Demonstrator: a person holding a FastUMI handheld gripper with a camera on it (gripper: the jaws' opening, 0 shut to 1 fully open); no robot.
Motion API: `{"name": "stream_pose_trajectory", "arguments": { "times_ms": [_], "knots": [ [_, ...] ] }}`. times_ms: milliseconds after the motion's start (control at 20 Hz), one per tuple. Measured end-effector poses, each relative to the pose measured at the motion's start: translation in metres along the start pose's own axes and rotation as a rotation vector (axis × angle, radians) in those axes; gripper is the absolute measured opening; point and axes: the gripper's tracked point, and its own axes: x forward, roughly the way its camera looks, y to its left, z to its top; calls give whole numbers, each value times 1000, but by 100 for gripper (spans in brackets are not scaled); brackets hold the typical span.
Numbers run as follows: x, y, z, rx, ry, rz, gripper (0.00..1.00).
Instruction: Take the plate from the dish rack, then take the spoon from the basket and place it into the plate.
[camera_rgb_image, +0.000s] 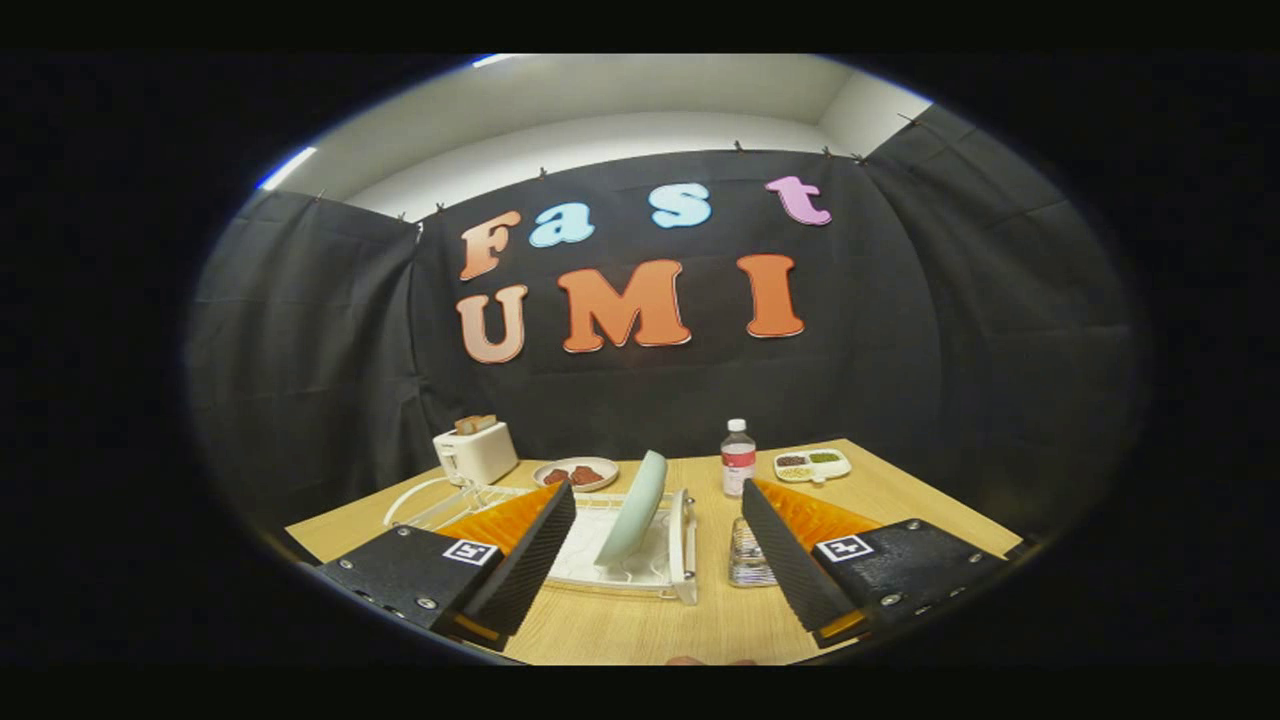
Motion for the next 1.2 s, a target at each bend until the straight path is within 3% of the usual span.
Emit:
{"name": "stream_pose_trajectory", "arguments": {
  "times_ms": [850, 1200],
  "knots": [
    [37, 16, -17, 14, 91, 9, 100],
    [72, 25, -21, -38, 162, -4, 99]
  ]
}}
